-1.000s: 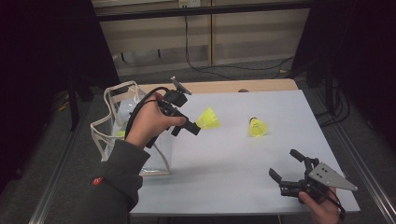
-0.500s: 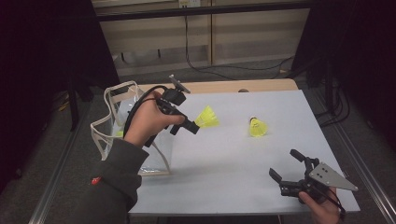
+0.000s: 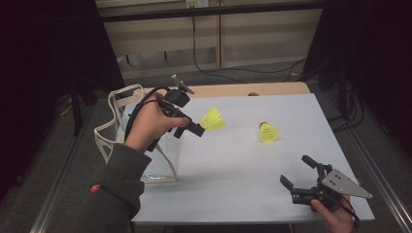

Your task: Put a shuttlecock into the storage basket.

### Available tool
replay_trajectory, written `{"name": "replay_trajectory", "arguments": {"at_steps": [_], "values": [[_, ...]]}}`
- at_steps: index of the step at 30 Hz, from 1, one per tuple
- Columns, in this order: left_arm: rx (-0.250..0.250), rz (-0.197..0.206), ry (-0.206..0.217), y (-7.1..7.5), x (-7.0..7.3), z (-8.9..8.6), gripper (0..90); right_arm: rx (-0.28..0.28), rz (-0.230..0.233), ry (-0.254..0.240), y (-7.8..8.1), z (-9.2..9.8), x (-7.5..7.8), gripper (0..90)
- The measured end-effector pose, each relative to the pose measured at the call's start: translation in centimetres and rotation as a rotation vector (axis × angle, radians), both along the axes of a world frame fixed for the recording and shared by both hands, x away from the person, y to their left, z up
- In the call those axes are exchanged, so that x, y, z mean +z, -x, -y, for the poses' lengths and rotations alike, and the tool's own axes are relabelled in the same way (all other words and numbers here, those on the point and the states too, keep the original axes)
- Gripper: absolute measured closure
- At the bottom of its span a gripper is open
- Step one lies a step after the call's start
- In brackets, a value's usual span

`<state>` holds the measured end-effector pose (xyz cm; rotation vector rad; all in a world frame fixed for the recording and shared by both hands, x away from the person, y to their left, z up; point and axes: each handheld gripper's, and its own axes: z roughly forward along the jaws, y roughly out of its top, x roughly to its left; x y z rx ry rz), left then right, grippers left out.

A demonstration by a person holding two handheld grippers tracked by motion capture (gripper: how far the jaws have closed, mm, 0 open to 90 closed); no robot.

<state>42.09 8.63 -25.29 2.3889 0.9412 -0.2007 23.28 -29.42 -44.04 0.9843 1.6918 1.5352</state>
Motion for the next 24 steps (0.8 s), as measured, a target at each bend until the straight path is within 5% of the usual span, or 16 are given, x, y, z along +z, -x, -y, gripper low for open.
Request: {"name": "replay_trajectory", "arguments": {"at_steps": [24], "values": [[0.035,0.01,-0.002,-0.2,0.7,-1.2,63.1,-0.002,0.003,0.003,0.0,0.1,0.0,2.1]]}}
